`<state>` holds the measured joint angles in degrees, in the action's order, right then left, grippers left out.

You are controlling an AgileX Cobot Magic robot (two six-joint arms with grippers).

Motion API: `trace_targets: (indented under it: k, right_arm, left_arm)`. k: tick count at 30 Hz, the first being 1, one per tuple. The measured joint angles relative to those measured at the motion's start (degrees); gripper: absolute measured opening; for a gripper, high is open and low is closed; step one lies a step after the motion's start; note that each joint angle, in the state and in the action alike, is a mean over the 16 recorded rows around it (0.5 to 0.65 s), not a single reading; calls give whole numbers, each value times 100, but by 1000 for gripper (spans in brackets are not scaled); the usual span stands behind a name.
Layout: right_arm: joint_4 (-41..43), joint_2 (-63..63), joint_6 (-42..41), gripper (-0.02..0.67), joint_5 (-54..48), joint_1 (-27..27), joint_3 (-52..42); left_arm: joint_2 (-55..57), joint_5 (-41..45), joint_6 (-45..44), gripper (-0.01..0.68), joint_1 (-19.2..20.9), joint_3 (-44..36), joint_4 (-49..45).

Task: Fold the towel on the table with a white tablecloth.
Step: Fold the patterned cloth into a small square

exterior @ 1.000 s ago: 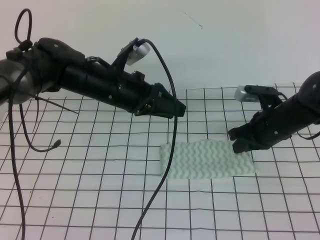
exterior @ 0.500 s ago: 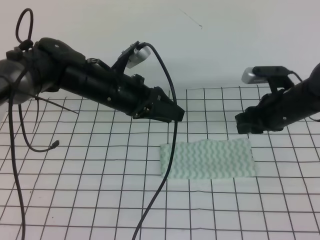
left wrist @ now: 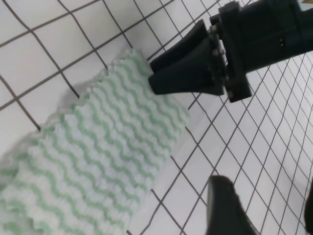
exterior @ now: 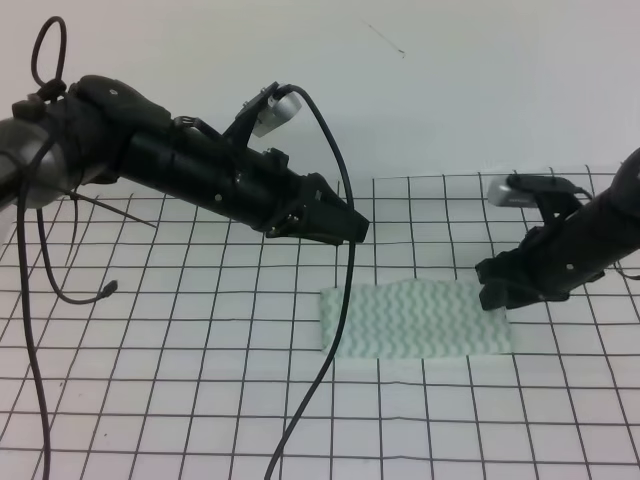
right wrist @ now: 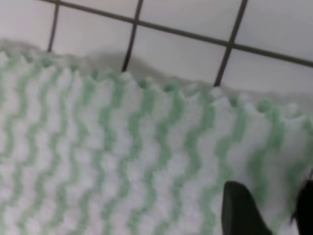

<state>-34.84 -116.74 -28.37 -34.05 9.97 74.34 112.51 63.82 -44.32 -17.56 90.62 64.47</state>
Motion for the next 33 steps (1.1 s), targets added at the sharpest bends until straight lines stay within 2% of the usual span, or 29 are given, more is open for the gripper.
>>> trace_targets:
  k: [17, 33]
  right_arm:
    - [-599, -135, -468, 214, -4, 0, 0]
    - [-540, -40, -528, 12, -193, 10, 191]
  left_arm:
    - [0, -13, 0, 328, 0, 0, 4]
    - [-51, 68, -31, 329, 4, 0, 1]
